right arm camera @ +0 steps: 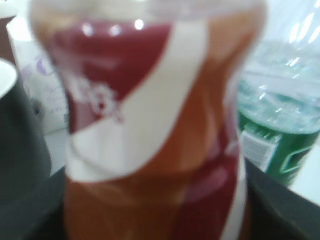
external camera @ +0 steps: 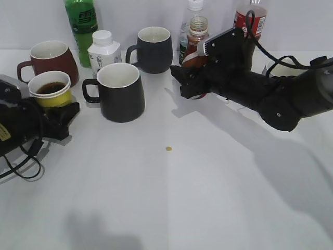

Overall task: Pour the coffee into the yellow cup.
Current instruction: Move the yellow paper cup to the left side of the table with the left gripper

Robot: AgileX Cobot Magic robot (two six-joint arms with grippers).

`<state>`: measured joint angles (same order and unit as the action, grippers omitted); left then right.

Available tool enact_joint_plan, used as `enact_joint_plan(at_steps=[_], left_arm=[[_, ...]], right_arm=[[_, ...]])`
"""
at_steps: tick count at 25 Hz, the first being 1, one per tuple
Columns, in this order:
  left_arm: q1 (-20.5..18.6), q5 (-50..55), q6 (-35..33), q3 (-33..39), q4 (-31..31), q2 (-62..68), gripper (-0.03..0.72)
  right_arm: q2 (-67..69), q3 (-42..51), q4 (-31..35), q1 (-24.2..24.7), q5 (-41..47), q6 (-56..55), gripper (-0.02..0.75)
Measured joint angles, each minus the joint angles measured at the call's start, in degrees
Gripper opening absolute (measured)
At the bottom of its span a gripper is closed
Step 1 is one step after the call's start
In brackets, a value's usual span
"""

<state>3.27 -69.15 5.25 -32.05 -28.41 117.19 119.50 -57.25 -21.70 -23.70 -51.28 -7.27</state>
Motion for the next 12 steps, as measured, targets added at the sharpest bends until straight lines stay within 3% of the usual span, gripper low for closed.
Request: enact_joint_plan(at_steps=[7,12], left_arm=[[0.0,1.6,0.0,0.0,-0.7,0.1,0.579],[0.1,2.0,0.0,0.8,-0.5,-0.9,0.602]], right_arm=[[0.4,0.0,-0.2,0.0,-0.2,0.0,0.502],[3.4,0.0,-2.6,0.0,-2.8,0.0,0.502]])
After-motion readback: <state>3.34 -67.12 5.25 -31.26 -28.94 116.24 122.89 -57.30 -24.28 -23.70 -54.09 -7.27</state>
